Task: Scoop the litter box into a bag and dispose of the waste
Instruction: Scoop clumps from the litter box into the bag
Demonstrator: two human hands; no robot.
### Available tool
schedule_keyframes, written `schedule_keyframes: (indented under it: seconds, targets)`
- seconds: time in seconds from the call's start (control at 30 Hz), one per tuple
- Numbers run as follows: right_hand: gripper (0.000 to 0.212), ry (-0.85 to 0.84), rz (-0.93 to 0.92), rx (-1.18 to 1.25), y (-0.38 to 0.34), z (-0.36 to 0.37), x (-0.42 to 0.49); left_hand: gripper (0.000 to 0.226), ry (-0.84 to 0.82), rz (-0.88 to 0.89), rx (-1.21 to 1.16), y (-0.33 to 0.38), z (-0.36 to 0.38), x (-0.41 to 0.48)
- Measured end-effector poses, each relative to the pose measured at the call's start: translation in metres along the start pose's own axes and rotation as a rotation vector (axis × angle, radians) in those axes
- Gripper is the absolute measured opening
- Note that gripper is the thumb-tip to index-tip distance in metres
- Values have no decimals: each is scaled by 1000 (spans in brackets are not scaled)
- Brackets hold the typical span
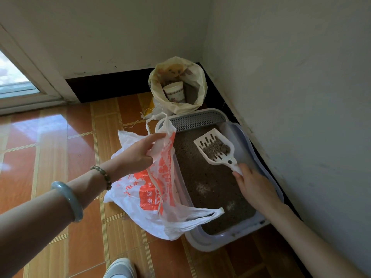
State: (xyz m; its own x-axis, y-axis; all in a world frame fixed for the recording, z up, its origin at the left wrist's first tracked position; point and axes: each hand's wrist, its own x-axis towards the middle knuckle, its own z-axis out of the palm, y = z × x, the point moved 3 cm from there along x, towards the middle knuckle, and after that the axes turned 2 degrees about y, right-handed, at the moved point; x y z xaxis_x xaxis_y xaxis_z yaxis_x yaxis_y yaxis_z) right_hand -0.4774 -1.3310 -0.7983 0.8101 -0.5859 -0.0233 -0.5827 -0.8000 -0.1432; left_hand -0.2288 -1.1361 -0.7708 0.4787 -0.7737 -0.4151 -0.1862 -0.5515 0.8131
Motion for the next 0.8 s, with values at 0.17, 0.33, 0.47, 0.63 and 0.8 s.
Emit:
schedule_keyframes:
  seconds: [0.17,0.33,0.47,0.63,0.8]
  targets:
    - [26,-23,-19,-42,-3,-4,4,78,0,3,-10,-1,-1,-1]
    - [24,-1,-38,-67,-5,-10,10,78,8,-4,-14,0,-1,-2]
    - [24,33,-79,-80,-6,-16,13,77,11,-12,-26,-2,-1,-2]
    - [25,42,-82,-105,-3,-21,10,77,-1,-37,-50,-3,-1,-1]
    - [28,20,-61,-141,8,-23,11,76,-7,-5,-33,-1,1,0]
